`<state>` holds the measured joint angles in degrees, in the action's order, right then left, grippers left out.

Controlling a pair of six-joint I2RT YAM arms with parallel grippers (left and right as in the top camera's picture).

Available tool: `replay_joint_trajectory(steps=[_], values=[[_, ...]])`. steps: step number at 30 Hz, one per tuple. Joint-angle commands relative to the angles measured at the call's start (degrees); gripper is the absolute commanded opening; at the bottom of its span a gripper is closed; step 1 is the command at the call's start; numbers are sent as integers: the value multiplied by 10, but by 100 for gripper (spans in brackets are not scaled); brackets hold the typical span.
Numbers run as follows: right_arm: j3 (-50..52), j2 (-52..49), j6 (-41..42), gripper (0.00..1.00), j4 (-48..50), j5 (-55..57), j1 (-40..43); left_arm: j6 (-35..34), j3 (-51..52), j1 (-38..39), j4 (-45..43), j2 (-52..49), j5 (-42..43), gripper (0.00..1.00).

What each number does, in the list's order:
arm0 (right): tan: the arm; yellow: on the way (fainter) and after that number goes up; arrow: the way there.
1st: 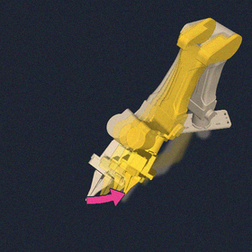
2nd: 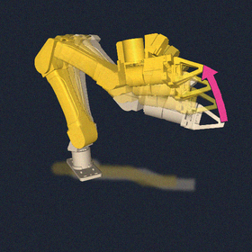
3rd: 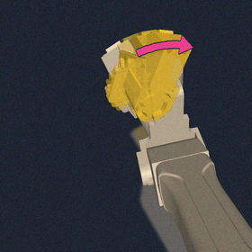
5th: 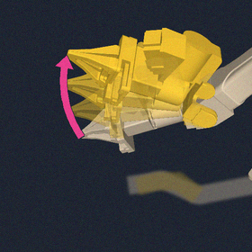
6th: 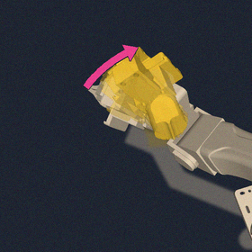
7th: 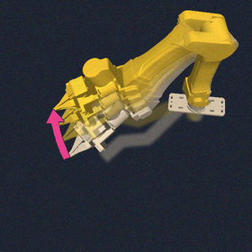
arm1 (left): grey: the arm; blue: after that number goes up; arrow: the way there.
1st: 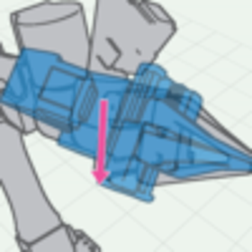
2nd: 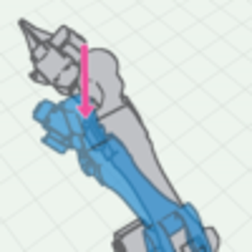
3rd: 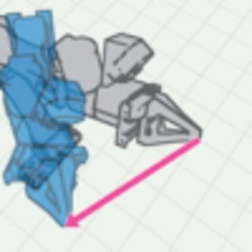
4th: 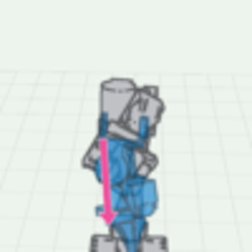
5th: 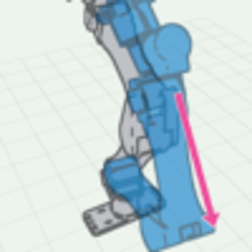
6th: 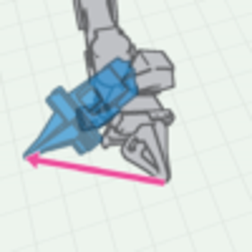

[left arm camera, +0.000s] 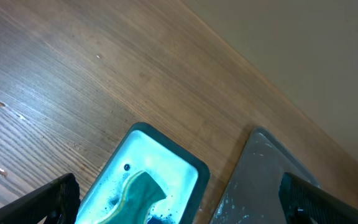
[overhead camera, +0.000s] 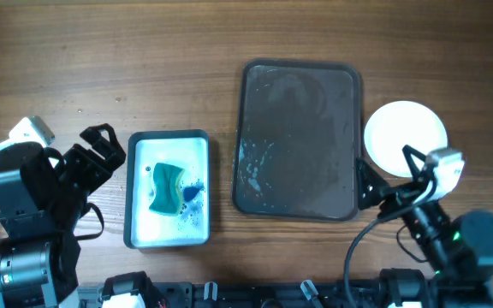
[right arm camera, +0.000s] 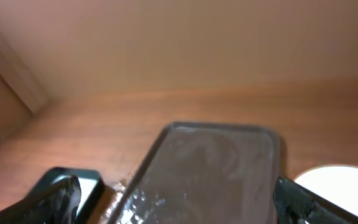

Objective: Clean dirty plates on tray and stack at the side

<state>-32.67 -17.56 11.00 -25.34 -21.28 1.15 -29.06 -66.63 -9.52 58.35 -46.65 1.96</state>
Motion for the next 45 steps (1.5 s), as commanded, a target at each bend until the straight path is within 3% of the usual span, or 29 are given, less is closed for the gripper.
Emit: replay_joint_trajectory(steps=[1, 7, 13, 35, 37, 40, 42, 45], values=[[97, 85, -5, 100, 47, 38, -3, 1, -9, -5, -2, 0, -8, 100], [219, 175, -5, 100, 132, 70, -3, 1, -9, -5, -2, 0, -8, 100], [318, 174, -1, 100, 284, 71, -3, 1, -9, -5, -2, 0, -8, 100], [324, 170, -4, 100, 264, 84, -5, 3, -8, 6, -2, 17, -18, 100], [324, 170, -4, 100, 264, 84, -5, 3, -1, 7, -39, 34, -33, 100], [324, 170, -4, 100, 264, 84, -5, 19, 73, 21, -167, 83, 26, 100], [324, 170, -4, 100, 264, 84, -5, 68, 154, 27, -263, 136, 89, 100], [324, 170, -4, 100, 264, 84, -5, 79, 288, 26, -365, 231, 121, 100]])
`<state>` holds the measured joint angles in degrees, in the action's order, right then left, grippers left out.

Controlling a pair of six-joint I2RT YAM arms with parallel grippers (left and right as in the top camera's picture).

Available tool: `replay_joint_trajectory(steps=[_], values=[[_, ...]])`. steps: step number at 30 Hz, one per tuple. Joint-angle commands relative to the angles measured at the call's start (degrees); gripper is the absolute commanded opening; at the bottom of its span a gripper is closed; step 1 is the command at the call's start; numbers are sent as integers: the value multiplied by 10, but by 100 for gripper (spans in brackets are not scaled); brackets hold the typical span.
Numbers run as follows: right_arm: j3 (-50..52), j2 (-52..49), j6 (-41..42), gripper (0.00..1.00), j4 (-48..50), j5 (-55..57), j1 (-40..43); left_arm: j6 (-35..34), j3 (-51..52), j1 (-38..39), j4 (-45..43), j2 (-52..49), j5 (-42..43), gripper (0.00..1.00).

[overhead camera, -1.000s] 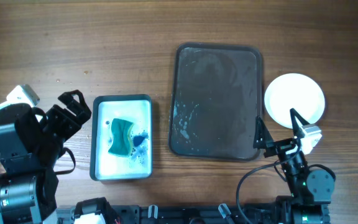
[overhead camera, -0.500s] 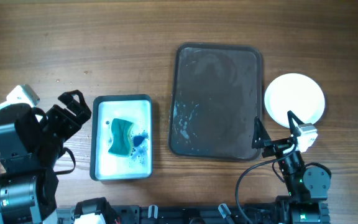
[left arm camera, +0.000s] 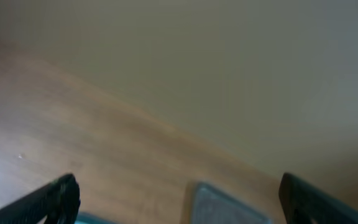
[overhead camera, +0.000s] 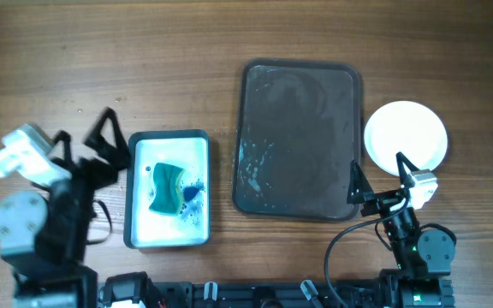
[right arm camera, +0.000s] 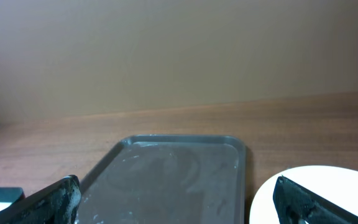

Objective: Clean dirty plates on tray and stack at the side

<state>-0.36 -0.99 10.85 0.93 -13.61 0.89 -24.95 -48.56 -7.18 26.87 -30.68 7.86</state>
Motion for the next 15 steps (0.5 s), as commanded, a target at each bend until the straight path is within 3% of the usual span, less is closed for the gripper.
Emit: replay_joint_trajectory(steps=[1, 9, 15], values=[[1, 4, -2, 100, 2, 7, -3, 38, 143, 3, -68, 98, 68, 100], [1, 4, -2, 100, 2, 7, -3, 37, 377, 12, -187, 308, 93, 100], [1, 4, -2, 100, 2, 7, -3, 37, 474, 45, -236, 305, 80, 100]])
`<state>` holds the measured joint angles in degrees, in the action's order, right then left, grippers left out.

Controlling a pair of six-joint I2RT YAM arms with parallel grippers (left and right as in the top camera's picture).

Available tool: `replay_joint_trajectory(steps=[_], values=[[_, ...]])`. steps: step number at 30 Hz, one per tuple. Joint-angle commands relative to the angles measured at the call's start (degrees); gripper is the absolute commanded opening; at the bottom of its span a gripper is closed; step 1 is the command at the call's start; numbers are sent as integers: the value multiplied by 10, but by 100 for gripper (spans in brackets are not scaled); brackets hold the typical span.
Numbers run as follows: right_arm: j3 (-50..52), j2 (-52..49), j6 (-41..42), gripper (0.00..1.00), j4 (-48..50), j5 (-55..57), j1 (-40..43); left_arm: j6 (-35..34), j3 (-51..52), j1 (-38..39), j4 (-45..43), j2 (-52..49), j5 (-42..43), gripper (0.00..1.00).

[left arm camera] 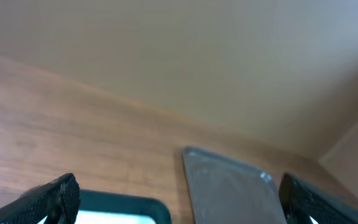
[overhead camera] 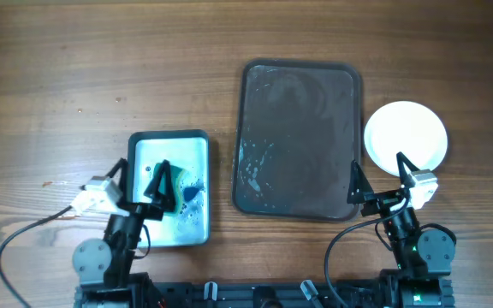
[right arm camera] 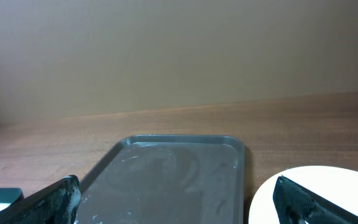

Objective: Clean dirty plates on tray and stack at the side

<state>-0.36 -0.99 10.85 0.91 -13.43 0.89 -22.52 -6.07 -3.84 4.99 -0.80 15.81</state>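
Note:
The grey tray (overhead camera: 298, 128) lies mid-table, wet and streaked, with no plate on it; it also shows ahead as the tray (right arm camera: 166, 174) and the tray (left arm camera: 229, 186). A white plate (overhead camera: 405, 135) rests on the wood just right of it, plate (right arm camera: 319, 193). My right gripper (overhead camera: 377, 174) hangs open and empty at the tray's front right corner. My left gripper (overhead camera: 139, 175) is open and empty over the teal basin (overhead camera: 139, 231). I cannot tell how many plates are stacked.
The teal basin holds soapy water and a green sponge (overhead camera: 175, 197) with blue soap beside it; its rim (left arm camera: 123, 204) shows low in the left wrist view. Both arm bases sit at the table's front edge. A cable loops at the front left.
My left arm was left of the basin and now sits folded at the front edge, its open fingers over the basin. The right arm, tray and plate are unchanged.
At first both arms reached out, the left beside the basin and the right by the plate, both open. Then the right arm was back at the front edge while the left was raised. Now both are folded at the front, empty, the plate beside the tray throughout.

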Motion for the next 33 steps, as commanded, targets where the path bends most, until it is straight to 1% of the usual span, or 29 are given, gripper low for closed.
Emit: replay_joint_trajectory(steps=[1, 33], values=[[1, 4, -2, 100, 2, 6, -3, 10, 57, 15, -18, 6, 0, 100], [1, 4, -2, 100, 2, 6, -3, 9, 57, 19, -22, 6, 0, 100]])
